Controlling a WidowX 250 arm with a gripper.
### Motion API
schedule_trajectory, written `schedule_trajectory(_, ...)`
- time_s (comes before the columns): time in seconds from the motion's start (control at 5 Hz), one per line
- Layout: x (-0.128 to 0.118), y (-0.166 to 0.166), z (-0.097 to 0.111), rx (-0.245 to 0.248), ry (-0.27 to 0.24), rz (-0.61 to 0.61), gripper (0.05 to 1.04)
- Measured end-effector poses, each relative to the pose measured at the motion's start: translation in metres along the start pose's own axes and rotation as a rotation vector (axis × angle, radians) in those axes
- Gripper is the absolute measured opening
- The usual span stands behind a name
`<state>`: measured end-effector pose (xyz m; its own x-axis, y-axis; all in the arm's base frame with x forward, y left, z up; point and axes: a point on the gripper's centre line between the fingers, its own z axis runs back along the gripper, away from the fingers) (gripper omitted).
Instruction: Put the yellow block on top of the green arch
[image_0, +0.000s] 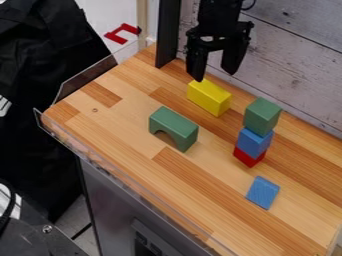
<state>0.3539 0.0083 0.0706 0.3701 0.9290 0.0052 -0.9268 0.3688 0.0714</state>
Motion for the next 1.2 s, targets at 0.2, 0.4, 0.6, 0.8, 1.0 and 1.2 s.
schedule_trajectory(0.2, 0.000, 0.000, -0.003, -0.003, 0.000, 0.066, 1.001)
schedule_trajectory(0.4, 0.000, 0.000, -0.007, -0.006, 0.009, 0.109, 1.001)
schedule_trajectory(0.6, 0.003, 0.000, -0.016, 0.003, 0.013, 0.133, 1.001)
schedule_trajectory(0.8, 0.004, -0.001, -0.023, 0.011, 0.011, 0.138, 1.001)
schedule_trajectory(1.0, 0.004, -0.001, -0.031, 0.027, 0.022, 0.143, 1.001)
schedule_trajectory(1.2, 0.004, -0.002, -0.040, 0.027, 0.048, 0.161, 0.999)
